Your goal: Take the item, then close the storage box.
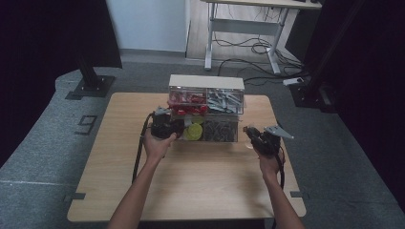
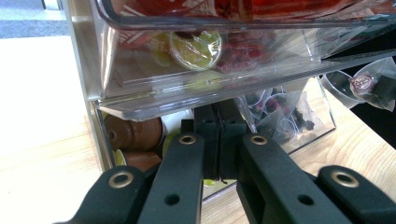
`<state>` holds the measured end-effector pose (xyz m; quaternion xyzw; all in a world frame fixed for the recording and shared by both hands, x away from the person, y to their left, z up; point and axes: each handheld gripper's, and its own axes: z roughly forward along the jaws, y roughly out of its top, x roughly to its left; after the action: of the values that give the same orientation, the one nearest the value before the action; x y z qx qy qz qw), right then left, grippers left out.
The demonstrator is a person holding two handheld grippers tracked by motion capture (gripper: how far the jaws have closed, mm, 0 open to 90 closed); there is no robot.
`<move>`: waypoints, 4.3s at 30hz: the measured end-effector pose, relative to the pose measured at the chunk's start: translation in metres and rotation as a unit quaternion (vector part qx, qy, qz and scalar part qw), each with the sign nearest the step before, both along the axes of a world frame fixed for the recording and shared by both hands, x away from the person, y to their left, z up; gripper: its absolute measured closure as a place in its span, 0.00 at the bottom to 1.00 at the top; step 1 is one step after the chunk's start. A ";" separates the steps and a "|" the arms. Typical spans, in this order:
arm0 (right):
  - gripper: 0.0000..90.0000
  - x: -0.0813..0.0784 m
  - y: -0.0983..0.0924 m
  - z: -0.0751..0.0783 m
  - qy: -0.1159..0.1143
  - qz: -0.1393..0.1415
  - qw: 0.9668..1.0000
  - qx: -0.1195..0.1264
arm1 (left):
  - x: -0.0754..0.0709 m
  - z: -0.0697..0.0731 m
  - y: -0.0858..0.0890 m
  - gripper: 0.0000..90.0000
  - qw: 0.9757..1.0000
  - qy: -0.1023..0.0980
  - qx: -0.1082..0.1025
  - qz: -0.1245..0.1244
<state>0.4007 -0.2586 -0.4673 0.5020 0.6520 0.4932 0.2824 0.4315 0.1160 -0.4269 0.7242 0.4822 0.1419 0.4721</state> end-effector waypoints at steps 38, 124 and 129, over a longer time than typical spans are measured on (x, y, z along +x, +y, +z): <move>0.83 0.024 -0.025 -0.002 0.011 -0.046 0.999 -0.003 | 0.000 -0.003 -0.002 0.99 1.000 0.005 0.000 -0.004; 0.65 -0.052 -0.026 -0.068 0.051 0.038 0.997 0.033 | -0.020 -0.024 0.004 1.00 1.000 0.014 0.009 -0.007; 0.65 -0.054 -0.023 -0.068 0.049 0.042 0.997 0.031 | -0.024 -0.031 0.004 1.00 1.000 0.019 0.010 -0.008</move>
<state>0.3463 -0.2815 -0.5351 0.5059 0.6701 0.4993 0.2138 0.4078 0.1201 -0.4580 0.7354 0.4837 0.1287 0.4567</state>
